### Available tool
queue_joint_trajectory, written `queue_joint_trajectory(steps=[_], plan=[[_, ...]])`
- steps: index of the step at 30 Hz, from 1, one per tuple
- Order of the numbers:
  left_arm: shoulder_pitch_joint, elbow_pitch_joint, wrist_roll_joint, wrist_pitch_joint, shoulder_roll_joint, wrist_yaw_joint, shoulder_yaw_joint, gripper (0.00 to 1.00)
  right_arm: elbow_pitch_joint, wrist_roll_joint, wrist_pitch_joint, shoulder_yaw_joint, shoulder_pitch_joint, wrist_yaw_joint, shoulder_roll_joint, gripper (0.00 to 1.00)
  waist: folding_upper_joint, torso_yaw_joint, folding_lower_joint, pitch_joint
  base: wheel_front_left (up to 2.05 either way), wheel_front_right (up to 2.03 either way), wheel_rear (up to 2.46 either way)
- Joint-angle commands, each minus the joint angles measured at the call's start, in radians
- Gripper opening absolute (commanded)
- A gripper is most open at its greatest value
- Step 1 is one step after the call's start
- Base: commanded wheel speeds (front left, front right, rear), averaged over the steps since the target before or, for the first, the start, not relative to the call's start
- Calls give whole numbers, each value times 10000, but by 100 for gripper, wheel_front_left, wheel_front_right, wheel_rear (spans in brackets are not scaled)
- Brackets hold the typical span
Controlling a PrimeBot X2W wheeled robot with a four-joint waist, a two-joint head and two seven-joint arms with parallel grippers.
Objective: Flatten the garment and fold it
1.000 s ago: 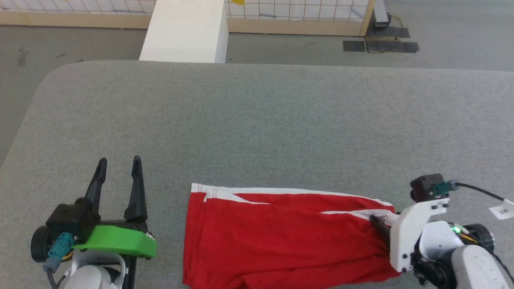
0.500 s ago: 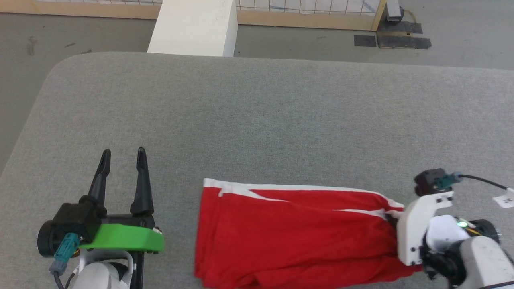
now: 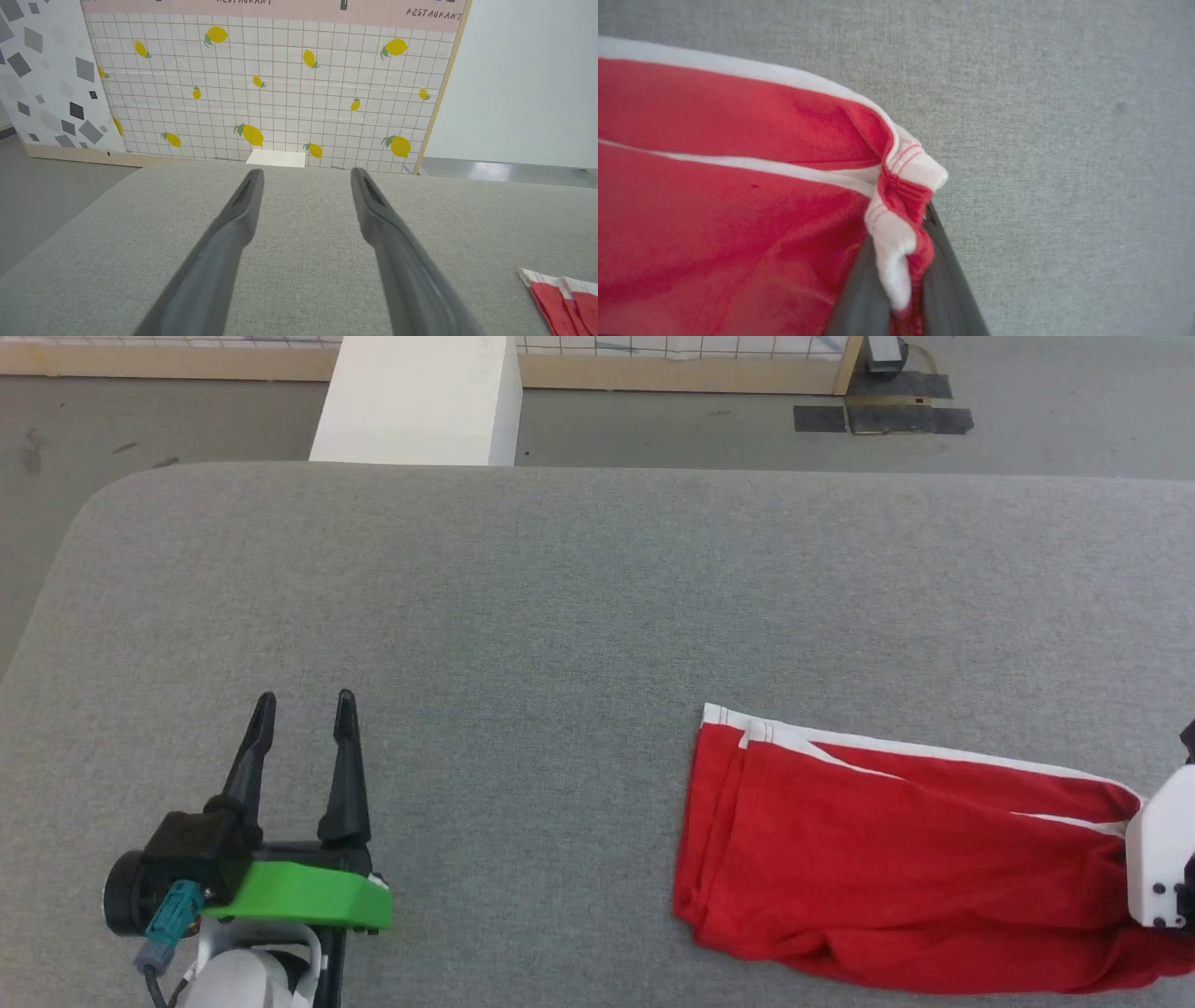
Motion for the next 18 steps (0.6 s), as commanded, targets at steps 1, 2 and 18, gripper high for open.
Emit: queue_joint_trajectory(steps=[1,2,18], plan=[[-76,69,146,-45,-89,-98,57,100,26,-108,102,106,-256,-21,-150,0,0,-44,0,-5,0,0,0],[-87,89,161,-45,-120,-125,73,100,-4,-102,222,215,-306,-21,-200,0,0,-59,0,-13,0,0,0],[101,238,366,-45,-572,-533,280,100,-4425,2491,4686,2776,-164,-21,-296,0,0,113,0,-406,0,0,0]])
